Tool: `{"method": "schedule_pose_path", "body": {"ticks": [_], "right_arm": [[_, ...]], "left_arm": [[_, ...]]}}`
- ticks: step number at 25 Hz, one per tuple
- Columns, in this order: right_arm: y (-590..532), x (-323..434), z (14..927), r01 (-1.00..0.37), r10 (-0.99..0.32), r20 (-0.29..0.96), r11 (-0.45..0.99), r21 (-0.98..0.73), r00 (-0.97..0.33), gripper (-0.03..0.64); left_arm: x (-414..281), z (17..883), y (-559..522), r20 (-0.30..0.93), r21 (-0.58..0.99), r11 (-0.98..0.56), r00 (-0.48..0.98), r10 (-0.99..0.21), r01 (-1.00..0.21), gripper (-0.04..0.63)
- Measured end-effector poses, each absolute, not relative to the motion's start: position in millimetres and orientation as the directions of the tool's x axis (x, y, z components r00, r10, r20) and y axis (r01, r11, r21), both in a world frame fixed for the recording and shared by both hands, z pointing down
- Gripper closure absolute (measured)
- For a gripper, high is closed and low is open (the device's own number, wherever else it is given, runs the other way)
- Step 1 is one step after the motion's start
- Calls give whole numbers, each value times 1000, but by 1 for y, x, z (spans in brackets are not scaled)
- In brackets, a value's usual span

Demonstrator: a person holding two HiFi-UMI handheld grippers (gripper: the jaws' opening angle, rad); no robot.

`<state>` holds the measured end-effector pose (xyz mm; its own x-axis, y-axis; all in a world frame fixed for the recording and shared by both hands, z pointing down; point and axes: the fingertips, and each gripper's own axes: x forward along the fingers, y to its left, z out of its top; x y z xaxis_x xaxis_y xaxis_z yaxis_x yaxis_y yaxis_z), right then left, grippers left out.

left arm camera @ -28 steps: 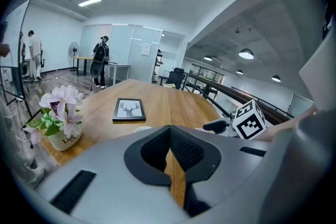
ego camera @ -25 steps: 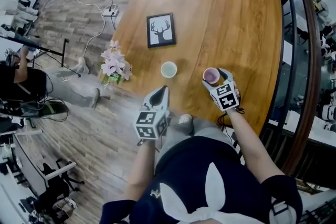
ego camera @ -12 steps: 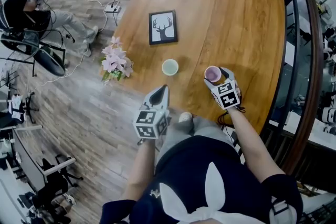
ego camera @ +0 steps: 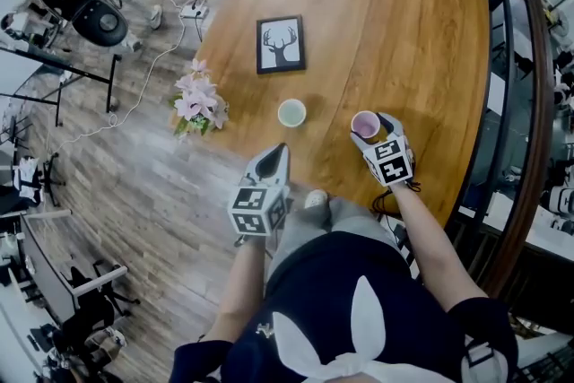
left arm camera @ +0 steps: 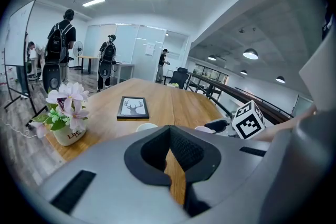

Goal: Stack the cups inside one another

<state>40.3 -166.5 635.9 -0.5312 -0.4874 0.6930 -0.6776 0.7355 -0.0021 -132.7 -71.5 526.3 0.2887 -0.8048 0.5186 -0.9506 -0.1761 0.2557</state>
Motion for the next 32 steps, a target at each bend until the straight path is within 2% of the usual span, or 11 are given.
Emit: {"method": "schedule_pose_path", "body": {"ticks": [32], "right_arm": [[-183, -4, 485, -641, -591, 430, 767, 37, -683, 279]], "left_arm": [[-153, 507, -81, 444, 262, -177, 282, -850, -949, 578]]}}
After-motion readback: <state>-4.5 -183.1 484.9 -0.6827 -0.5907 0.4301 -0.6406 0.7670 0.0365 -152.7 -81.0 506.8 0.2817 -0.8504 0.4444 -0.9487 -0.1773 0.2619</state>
